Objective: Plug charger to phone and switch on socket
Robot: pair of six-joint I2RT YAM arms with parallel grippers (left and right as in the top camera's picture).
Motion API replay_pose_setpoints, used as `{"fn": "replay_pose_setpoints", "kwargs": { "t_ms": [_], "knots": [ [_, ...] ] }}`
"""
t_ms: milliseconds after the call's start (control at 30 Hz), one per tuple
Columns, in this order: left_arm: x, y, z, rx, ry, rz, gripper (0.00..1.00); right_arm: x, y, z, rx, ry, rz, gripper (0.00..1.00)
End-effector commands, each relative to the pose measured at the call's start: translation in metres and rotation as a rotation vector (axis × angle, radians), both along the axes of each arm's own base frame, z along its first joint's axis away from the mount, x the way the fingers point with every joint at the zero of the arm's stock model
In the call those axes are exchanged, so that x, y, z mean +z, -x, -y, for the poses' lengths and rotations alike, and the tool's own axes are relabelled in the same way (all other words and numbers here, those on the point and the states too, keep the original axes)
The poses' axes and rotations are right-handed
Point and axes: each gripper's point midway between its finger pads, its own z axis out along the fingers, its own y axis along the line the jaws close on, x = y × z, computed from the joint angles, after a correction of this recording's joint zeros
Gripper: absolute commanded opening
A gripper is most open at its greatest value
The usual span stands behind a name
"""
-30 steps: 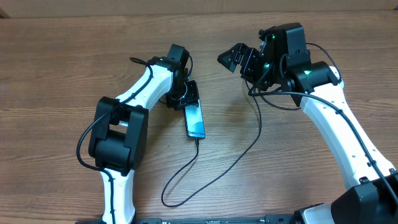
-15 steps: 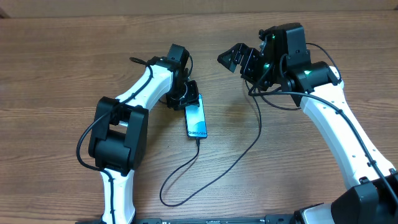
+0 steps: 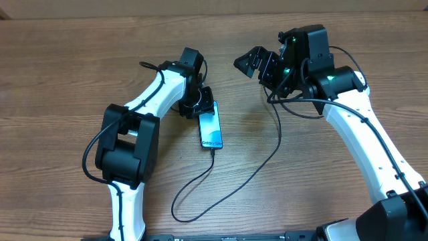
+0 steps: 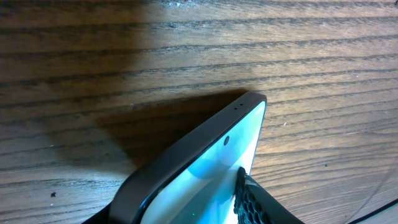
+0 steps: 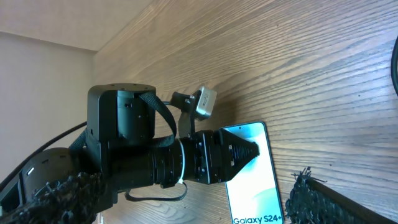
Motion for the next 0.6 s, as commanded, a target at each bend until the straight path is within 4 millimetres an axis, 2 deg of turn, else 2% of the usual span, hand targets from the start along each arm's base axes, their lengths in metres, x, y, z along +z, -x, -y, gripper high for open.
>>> {"fn": "replay_pose_setpoints", "kwargs": {
  "t_ms": [0, 567],
  "knots": [
    [-0.0035, 0.0039, 0.0011, -0.025, -0.009, -0.003, 0.44, 0.0129, 0.0003, 0.0011, -0.001, 0.001, 0.039, 1.00],
    [-0.0035, 0.0039, 0.0011, -0.025, -0.009, -0.003, 0.45, 0.0128, 0.0003, 0.0012, -0.001, 0.001, 0.039, 1.00]
  ]
}}
